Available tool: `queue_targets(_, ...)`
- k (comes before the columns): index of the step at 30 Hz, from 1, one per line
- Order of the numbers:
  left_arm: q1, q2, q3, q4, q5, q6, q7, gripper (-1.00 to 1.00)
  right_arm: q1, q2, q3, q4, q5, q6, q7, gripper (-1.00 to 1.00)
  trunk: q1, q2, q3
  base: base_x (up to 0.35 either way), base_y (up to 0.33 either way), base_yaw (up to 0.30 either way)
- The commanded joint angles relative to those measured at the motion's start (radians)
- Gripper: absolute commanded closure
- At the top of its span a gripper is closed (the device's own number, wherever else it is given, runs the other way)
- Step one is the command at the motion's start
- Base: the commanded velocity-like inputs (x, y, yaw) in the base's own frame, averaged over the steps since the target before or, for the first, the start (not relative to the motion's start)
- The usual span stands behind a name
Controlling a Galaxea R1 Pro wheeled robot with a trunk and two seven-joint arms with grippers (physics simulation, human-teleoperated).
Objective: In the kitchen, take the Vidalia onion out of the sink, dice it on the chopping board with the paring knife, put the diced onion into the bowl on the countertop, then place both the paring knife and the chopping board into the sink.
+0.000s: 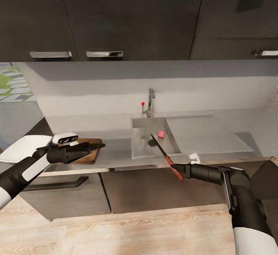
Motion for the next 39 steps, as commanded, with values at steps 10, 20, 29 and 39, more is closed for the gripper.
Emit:
queue_targets(10,-0.003,0.001,-0.006,0.004,0.014,0.011,0.000,-1.00,-0.002,0.001,-0.010,0.000,0.011,0.012,0.012,1.00,0.001,-0.002,-0.002,0.054,-0.310,0.000)
queue_targets(20,-0.003,0.001,-0.007,0.012,0.037,0.011,0.000,-1.00,-0.002,0.001,-0.010,-0.001,0.013,0.005,0.013,1.00,0.001,-0.002,-0.002,0.154,-0.179,0.030)
queue_targets(29,-0.002,0.001,-0.006,0.014,0.037,0.011,0.001,-1.00,-0.001,0.001,-0.011,-0.001,0.012,0.005,0.012,1.00,0.001,-0.002,-0.003,0.191,-0.276,0.244)
queue_targets(39,-0.002,0.001,-0.006,0.033,0.039,0.012,0.000,-1.00,-0.001,0.001,-0.010,-0.001,0.012,0.005,0.012,1.00,0.001,-0.002,0.002,0.123,-0.310,0.111)
